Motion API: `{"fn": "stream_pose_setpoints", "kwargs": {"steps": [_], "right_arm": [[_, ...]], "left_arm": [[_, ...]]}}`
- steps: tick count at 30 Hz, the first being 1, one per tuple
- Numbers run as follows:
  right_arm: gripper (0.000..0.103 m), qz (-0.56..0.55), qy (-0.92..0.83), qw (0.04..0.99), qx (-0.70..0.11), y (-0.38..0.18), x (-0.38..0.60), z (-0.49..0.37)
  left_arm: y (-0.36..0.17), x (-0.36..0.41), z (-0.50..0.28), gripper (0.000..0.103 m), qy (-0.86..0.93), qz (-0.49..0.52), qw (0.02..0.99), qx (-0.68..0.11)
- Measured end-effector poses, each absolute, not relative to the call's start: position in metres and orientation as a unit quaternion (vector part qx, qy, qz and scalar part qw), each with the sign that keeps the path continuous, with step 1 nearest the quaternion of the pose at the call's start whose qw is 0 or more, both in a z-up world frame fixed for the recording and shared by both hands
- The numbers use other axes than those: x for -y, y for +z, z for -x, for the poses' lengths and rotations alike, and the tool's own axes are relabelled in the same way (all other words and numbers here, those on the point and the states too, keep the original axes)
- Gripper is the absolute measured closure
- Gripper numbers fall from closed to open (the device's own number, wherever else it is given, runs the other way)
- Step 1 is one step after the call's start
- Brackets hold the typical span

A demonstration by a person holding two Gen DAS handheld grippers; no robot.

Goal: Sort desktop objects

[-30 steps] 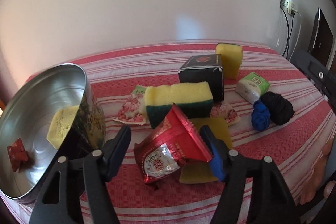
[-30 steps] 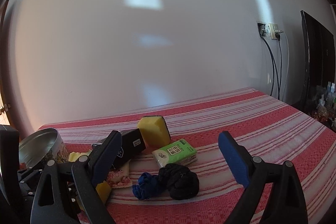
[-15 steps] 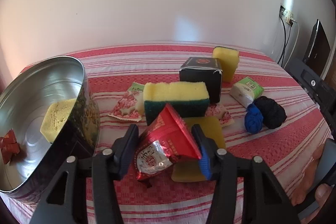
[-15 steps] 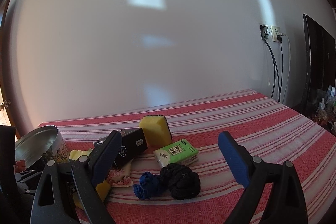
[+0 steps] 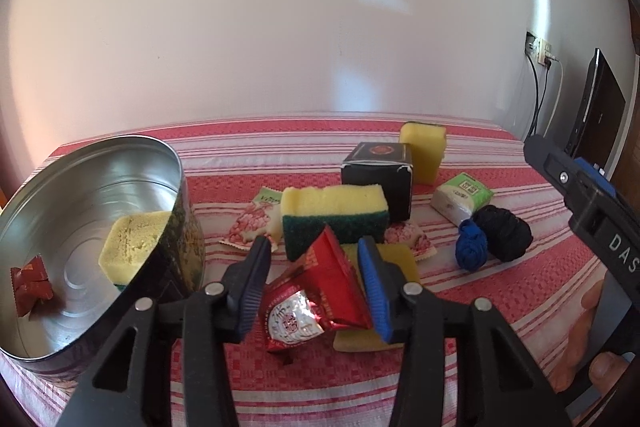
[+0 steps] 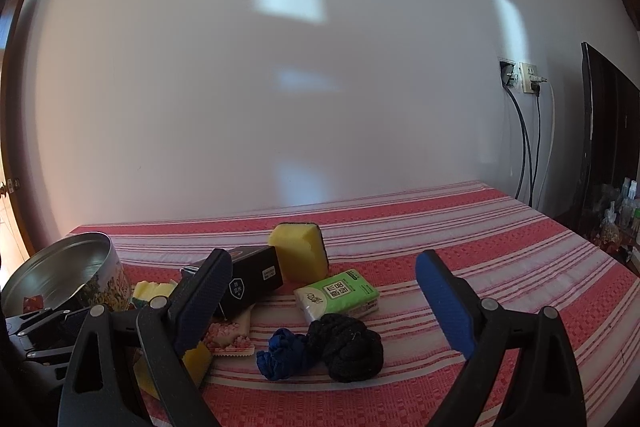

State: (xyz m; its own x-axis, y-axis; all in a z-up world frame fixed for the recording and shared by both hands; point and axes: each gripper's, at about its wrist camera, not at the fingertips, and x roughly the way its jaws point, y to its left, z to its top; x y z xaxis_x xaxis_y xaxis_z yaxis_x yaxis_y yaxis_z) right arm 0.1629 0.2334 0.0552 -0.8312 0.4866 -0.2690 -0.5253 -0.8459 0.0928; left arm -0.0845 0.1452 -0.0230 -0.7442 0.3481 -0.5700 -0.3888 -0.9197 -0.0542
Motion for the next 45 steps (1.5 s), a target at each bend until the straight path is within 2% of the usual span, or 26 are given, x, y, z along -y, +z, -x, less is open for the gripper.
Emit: {"fn": "stream_pose_setpoints", "kwargs": {"steps": [4,5,6,13,16,18,20,22,24,25,28,30,31,33,35,38,41,45], "right_arm": [[0.008,0.118,0.953,0.265,-0.082,0.055,-0.233,-0.163],[0.008,0.118,0.953,0.265,-0.082,0.055,-0.233,-0.163],[0.008,0.118,0.953,0.265,-0.081,0.055,-0.234,-0.163],[0.008,0.118,0.953,0.267,-0.079,0.056,-0.232,-0.164],[0.008,0.119,0.953,0.266,-0.078,0.056,-0.231,-0.164],[0.008,0.119,0.953,0.267,-0.079,0.056,-0.23,-0.164],[0.008,0.12,0.953,0.266,-0.08,0.056,-0.231,-0.164],[0.008,0.119,0.953,0.266,-0.08,0.056,-0.231,-0.163],[0.008,0.119,0.953,0.265,-0.081,0.056,-0.23,-0.164],[0.008,0.119,0.954,0.265,-0.081,0.056,-0.23,-0.164],[0.008,0.118,0.954,0.264,-0.083,0.056,-0.23,-0.165],[0.008,0.118,0.954,0.264,-0.084,0.056,-0.23,-0.165],[0.008,0.118,0.954,0.263,-0.084,0.056,-0.231,-0.165],[0.008,0.118,0.954,0.264,-0.084,0.055,-0.231,-0.165],[0.008,0.118,0.954,0.263,-0.084,0.055,-0.231,-0.165],[0.008,0.119,0.954,0.26,-0.087,0.055,-0.231,-0.165],[0.008,0.122,0.955,0.257,-0.087,0.055,-0.231,-0.163],[0.008,0.122,0.955,0.258,-0.082,0.054,-0.228,-0.163]], "left_arm": [[-0.018,-0.136,0.077,0.059,0.936,0.278,0.214,-0.015],[-0.017,-0.133,0.075,0.077,0.936,0.273,0.222,-0.009],[-0.016,-0.13,0.073,0.081,0.935,0.271,0.228,-0.006],[-0.021,-0.119,0.074,0.081,0.926,0.302,0.228,0.003],[-0.025,-0.122,0.076,0.072,0.923,0.317,0.219,-0.004],[-0.027,-0.126,0.075,0.06,0.92,0.323,0.221,-0.016],[-0.027,-0.132,0.069,0.037,0.919,0.321,0.229,-0.027],[-0.026,-0.138,0.066,0.029,0.921,0.317,0.225,-0.039],[-0.028,-0.143,0.069,0.029,0.918,0.325,0.223,-0.044],[-0.03,-0.144,0.073,0.029,0.916,0.334,0.218,-0.043],[-0.036,-0.141,0.081,0.046,0.908,0.361,0.21,-0.037],[-0.036,-0.138,0.081,0.046,0.909,0.361,0.204,-0.034],[-0.036,-0.136,0.079,0.053,0.909,0.36,0.206,-0.035],[-0.036,-0.136,0.078,0.056,0.909,0.359,0.208,-0.04],[-0.036,-0.136,0.073,0.068,0.908,0.353,0.219,-0.051],[-0.041,-0.137,0.059,0.071,0.911,0.336,0.221,-0.09],[-0.04,-0.125,0.057,0.071,0.902,0.348,0.249,-0.059],[-0.039,-0.114,0.058,0.071,0.895,0.362,0.254,-0.063]]}}
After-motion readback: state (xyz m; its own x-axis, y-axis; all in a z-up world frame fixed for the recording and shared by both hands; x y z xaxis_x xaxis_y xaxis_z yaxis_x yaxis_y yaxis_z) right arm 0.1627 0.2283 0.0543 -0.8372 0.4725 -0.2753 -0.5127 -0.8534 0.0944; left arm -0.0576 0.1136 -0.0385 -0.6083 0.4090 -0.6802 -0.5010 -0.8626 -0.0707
